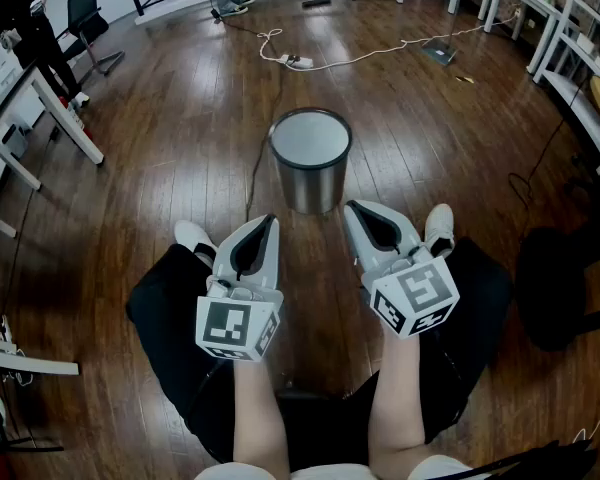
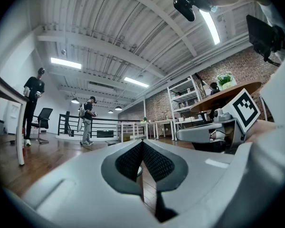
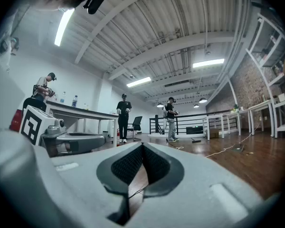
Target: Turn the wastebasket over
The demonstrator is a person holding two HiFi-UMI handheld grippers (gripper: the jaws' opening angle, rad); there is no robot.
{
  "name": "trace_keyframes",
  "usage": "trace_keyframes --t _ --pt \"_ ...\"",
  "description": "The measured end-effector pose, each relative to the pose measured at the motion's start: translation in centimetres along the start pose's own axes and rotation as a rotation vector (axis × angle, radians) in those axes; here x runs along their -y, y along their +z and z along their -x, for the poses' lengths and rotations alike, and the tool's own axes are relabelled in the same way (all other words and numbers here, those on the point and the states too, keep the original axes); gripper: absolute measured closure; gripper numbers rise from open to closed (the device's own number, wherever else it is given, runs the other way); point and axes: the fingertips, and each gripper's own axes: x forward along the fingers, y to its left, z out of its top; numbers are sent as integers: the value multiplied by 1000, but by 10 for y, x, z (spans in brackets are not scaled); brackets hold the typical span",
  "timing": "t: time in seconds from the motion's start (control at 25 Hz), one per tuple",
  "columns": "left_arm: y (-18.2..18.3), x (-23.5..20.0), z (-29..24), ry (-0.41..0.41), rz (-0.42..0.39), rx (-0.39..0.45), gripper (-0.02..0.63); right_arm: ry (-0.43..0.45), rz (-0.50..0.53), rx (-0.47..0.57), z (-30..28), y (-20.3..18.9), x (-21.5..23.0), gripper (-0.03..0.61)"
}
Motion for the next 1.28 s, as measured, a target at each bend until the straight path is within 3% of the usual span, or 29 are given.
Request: trace_keyframes --t 0.28,0.48,0.68,1.0,1.16,1.28 --pt "-13 -68 -75 15 56 7 597 27 44 -59 -86 -9 27 586" --pt "-23 -86 -123 27 83 18 597 51 84 -126 -127 -22 55 586" --pt "-25 -110 -161 61 48 8 597 83 130 -145 -165 -19 81 586" --pt "-38 -150 -197 127 -26 -5 597 203 162 -204 -227 -37 104 586" --pt "-57 -179 -210 183 7 -31 588 269 143 -241 -263 -58 105 586" --pt "-74 -195 -215 229 18 -64 536 306 115 -268 -280 -78 102 503"
